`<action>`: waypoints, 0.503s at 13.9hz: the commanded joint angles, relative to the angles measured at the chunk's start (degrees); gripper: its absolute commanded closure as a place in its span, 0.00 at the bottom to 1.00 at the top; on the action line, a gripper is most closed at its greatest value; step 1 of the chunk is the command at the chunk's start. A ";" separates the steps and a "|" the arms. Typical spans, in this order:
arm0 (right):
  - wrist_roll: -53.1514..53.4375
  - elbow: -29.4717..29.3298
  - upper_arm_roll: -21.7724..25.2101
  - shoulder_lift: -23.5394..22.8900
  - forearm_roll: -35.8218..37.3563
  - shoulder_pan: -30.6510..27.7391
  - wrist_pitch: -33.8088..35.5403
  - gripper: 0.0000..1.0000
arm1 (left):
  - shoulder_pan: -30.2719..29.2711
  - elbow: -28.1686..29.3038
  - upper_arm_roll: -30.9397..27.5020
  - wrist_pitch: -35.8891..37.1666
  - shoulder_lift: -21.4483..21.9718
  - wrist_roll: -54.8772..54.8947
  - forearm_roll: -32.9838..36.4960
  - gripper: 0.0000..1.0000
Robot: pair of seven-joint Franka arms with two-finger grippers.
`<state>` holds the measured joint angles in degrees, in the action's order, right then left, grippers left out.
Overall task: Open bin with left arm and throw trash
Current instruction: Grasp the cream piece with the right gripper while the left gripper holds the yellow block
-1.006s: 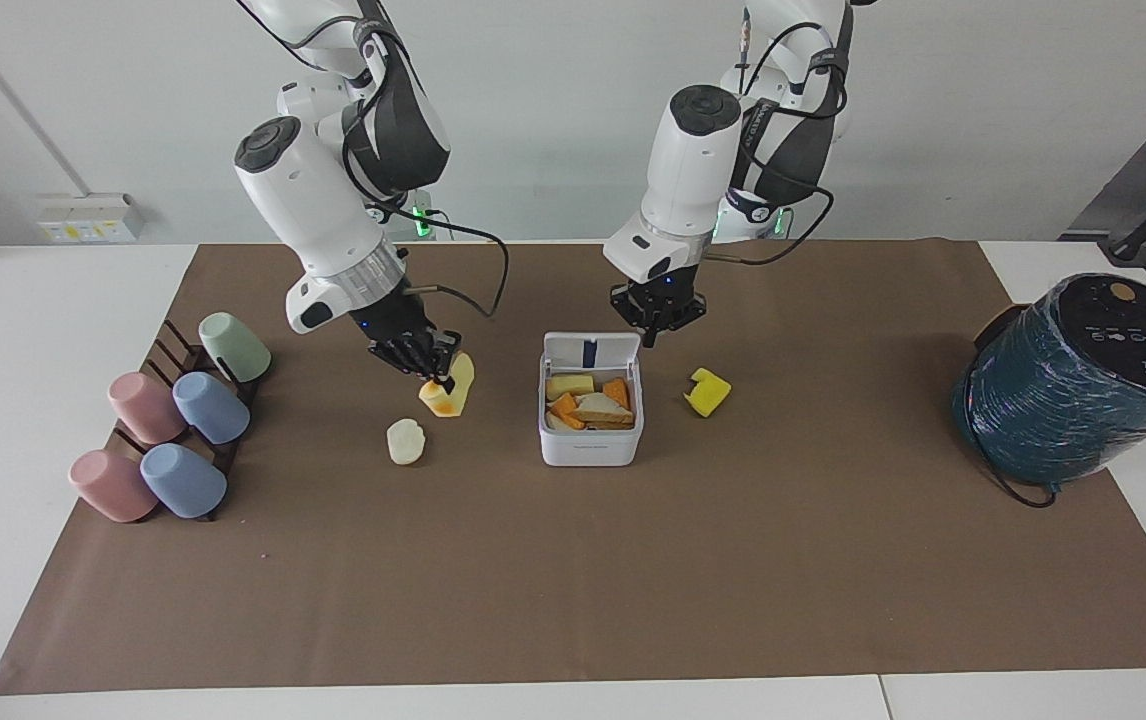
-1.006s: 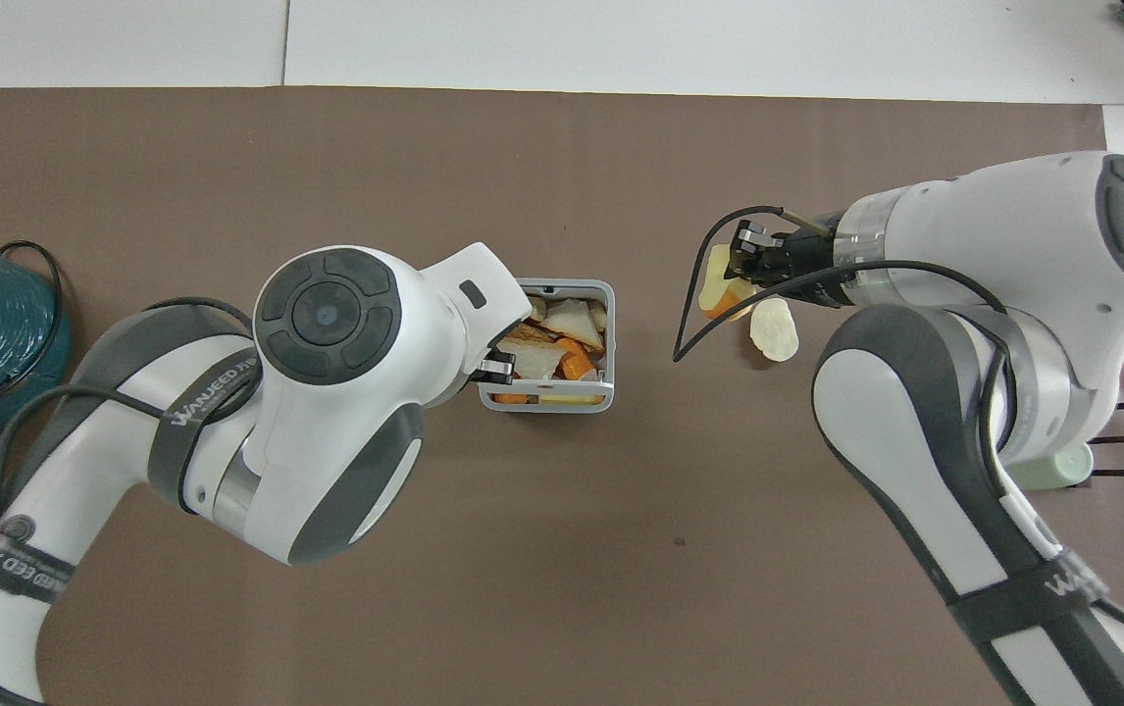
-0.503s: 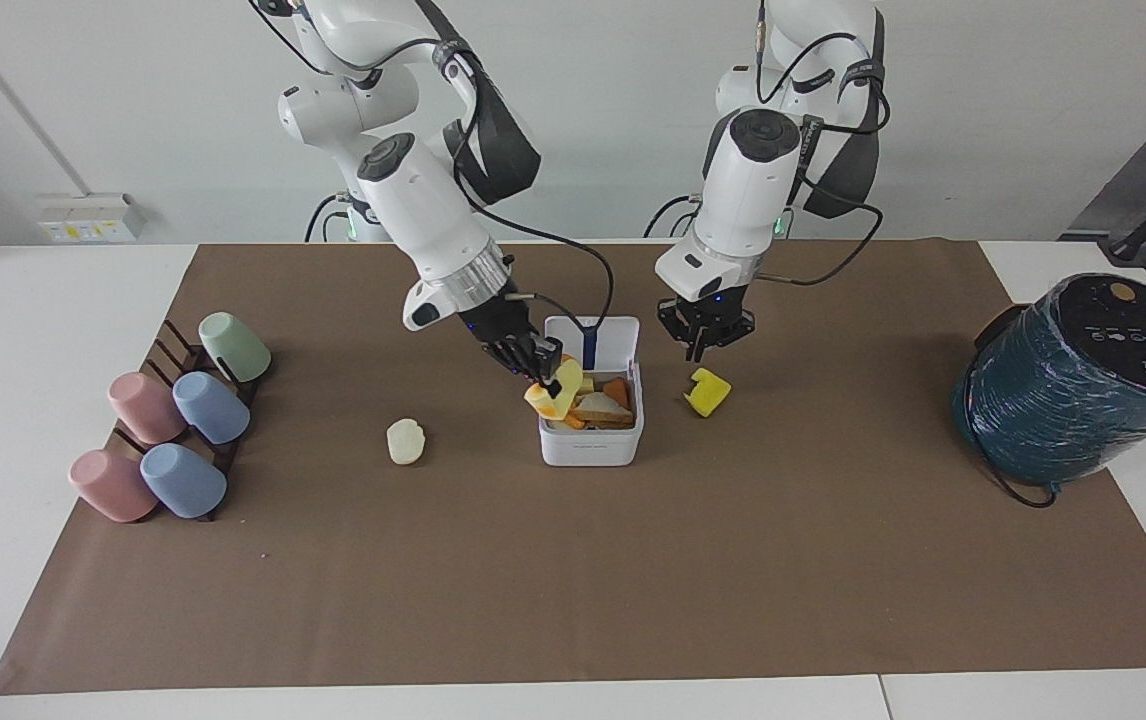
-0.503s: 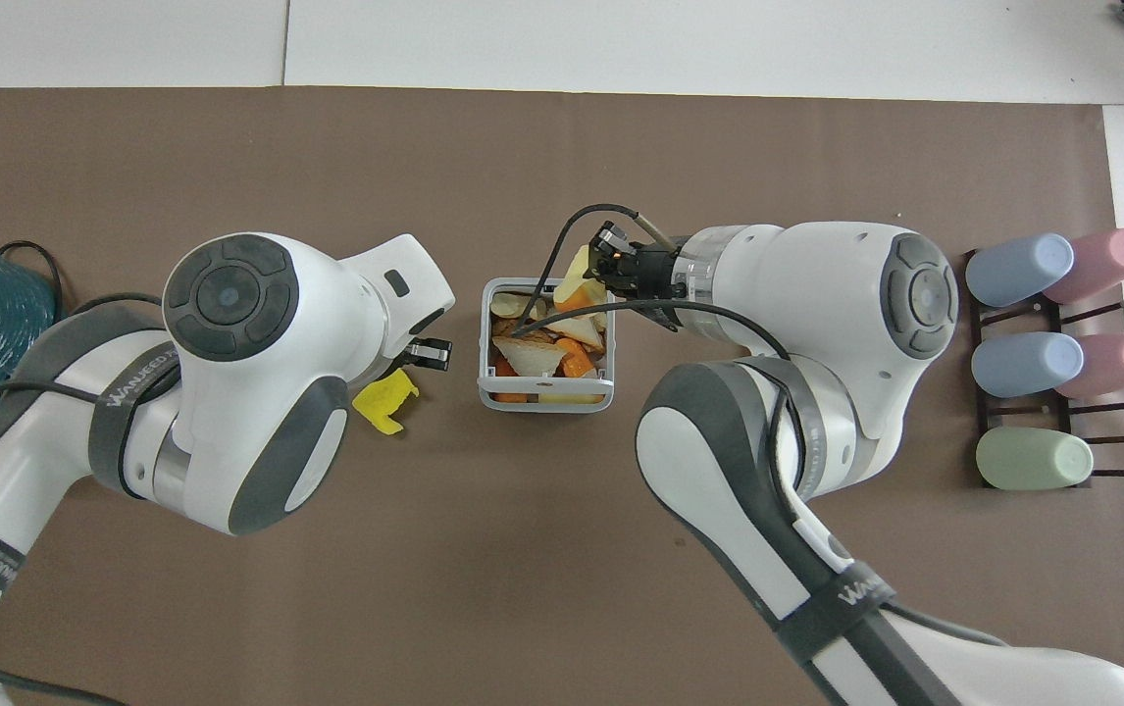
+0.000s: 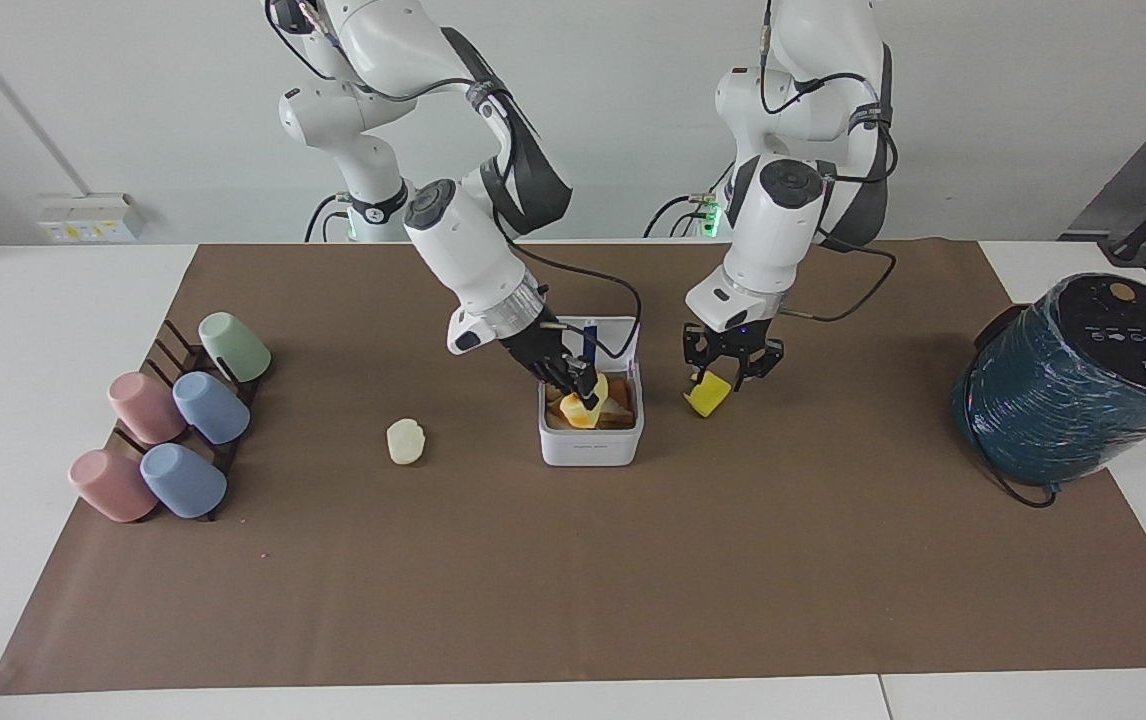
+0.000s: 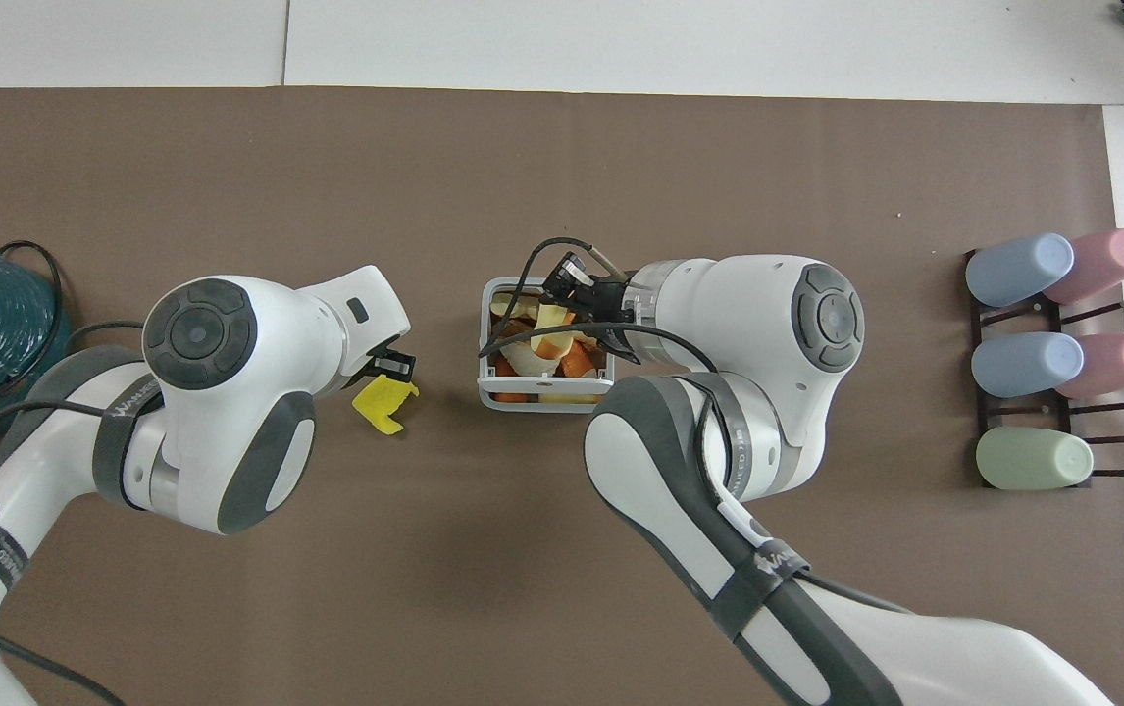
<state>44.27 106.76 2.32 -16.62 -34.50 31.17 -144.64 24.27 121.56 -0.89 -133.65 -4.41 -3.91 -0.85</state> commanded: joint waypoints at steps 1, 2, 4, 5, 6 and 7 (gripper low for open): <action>0.37 0.91 0.05 1.24 -1.01 0.04 -0.03 0.00 | -0.19 4.21 0.37 -5.90 -0.93 1.27 -0.03 0.34; 0.46 0.47 0.05 1.24 -0.83 0.04 -0.29 0.00 | -0.19 4.47 0.37 -7.05 -2.08 1.36 -0.03 0.22; 0.55 -1.11 0.14 2.02 -0.74 -0.05 -0.03 0.00 | -0.37 6.66 0.37 -8.64 -2.01 1.80 -0.03 0.14; 0.46 -1.03 0.58 2.99 0.13 -0.23 -0.03 0.00 | -0.28 7.63 0.37 -9.16 -2.18 1.80 -0.03 0.14; 0.20 -0.86 1.01 3.78 1.27 -0.84 0.06 0.00 | -0.02 8.51 0.37 -9.60 -2.27 2.15 -0.03 0.14; -0.15 -0.86 1.11 4.48 4.50 -2.76 0.32 0.00 | 0.16 9.30 0.37 -9.61 -2.10 2.24 -0.03 0.14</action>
<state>44.27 105.22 3.22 -14.31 -33.36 30.87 -144.73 24.27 128.20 -0.58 -141.40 -7.52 -2.81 -0.85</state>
